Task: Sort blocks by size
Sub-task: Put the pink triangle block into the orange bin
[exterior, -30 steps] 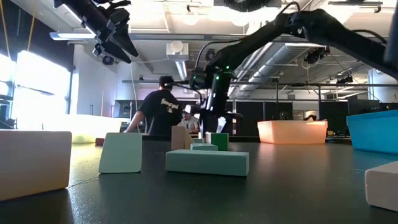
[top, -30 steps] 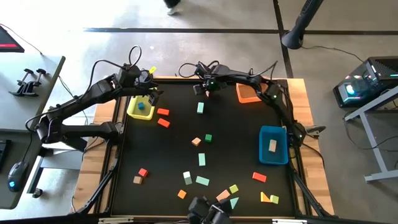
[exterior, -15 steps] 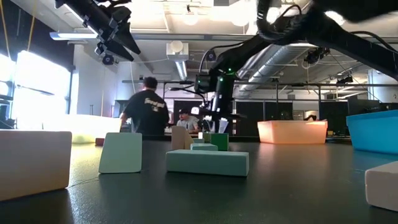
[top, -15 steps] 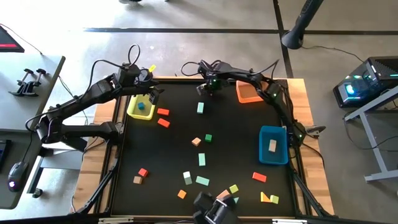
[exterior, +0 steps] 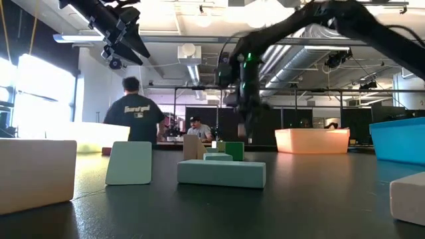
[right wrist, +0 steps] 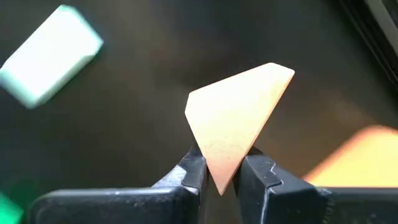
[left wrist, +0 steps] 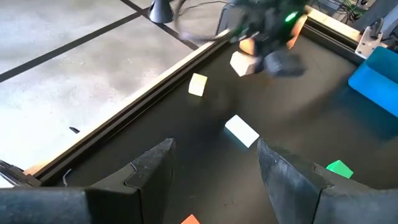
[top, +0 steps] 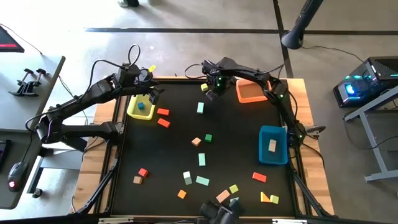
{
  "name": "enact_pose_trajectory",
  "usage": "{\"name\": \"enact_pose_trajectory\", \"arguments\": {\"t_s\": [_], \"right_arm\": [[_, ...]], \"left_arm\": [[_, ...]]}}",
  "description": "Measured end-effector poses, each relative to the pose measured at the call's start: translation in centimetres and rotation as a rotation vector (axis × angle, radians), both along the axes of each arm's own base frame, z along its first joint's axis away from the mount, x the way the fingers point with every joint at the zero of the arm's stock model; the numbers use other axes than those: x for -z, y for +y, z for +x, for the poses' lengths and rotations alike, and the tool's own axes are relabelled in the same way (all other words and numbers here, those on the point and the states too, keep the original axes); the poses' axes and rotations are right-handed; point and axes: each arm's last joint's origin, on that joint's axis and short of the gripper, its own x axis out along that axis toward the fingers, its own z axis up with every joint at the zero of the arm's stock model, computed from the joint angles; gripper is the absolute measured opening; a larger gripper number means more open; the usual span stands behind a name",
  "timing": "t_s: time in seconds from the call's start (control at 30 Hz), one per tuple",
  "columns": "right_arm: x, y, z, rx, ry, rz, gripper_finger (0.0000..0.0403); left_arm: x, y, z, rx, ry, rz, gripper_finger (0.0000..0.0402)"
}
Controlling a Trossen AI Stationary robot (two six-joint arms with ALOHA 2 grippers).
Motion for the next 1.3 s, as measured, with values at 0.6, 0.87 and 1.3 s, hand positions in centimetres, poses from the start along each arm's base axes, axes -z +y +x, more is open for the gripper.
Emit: {"name": "enact_pose_trajectory", "arguments": {"t_s": [0.6, 0.87, 1.3], "right_arm": [[-8.6, -3.7, -10.6, 0.094, 0.038, 0.004, 0.0046], [-7.6, -5.0, -12.4, 0.099, -0.017, 0.104, 0.0046], [0.2, -4.4, -14.4, 0.232, 0.228, 0.132, 0.0067]], "left_arm": [[0.0, 0.0, 0.0, -0.006, 0.013, 0.018, 0.0213], [0.0, 0.0, 0.0, -0.008, 0.015, 0.019, 0.0213], [-0.1, 0.1, 0.0, -0.007, 0.002, 0.03, 0.0213]]}}
